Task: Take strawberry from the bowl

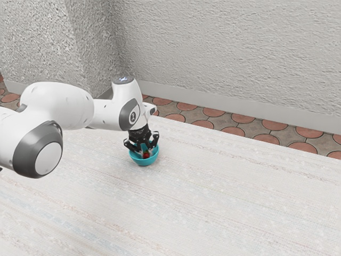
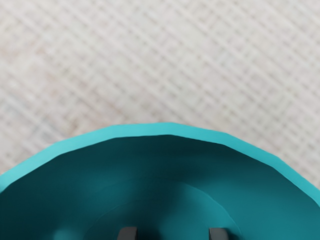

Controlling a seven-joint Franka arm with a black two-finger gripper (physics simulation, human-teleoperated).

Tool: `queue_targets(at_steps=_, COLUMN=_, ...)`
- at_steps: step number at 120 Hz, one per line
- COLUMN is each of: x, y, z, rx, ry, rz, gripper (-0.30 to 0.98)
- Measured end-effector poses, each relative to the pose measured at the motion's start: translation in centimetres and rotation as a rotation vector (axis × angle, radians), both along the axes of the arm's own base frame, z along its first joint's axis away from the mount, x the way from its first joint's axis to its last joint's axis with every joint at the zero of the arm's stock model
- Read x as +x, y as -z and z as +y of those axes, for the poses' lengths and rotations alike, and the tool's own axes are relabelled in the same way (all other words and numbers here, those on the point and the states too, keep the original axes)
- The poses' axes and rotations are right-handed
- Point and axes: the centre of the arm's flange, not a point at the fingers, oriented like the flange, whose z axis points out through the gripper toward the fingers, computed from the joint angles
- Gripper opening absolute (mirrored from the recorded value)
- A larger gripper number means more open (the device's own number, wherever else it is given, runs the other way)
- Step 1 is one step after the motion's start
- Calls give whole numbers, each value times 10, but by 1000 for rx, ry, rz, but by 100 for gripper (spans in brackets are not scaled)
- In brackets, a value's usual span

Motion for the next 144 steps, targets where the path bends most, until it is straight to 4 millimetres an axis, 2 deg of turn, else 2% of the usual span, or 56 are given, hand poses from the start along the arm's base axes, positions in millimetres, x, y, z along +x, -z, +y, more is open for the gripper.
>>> queue_targets(at_steps=29, x=0, y=-7, z=-1, rx=5, ry=-26, rz=-3, gripper=-7)
queue_targets(at_steps=44, x=1, y=-29, z=-2, rx=-5, ry=-39, rz=-23, gripper=-5)
queue_targets(at_steps=73, x=-1, y=-85, z=-16, rx=-39, ry=-34, rz=-60, gripper=-3)
queue_targets(at_steps=86, x=-8, y=-99, z=-49, rx=-55, ry=9, rz=-54, gripper=-2)
queue_targets(at_steps=103, x=-17, y=-95, z=-108, rx=-63, ry=82, rz=-29, gripper=-2)
queue_targets(at_steps=114, x=-23, y=-81, z=-141, rx=-66, ry=120, rz=-7, gripper=-1)
queue_targets(at_steps=126, x=-28, y=-62, z=-167, rx=-69, ry=147, rz=17, gripper=0)
queue_targets(at_steps=144, x=-32, y=-41, z=-189, rx=-74, ry=165, rz=34, gripper=0)
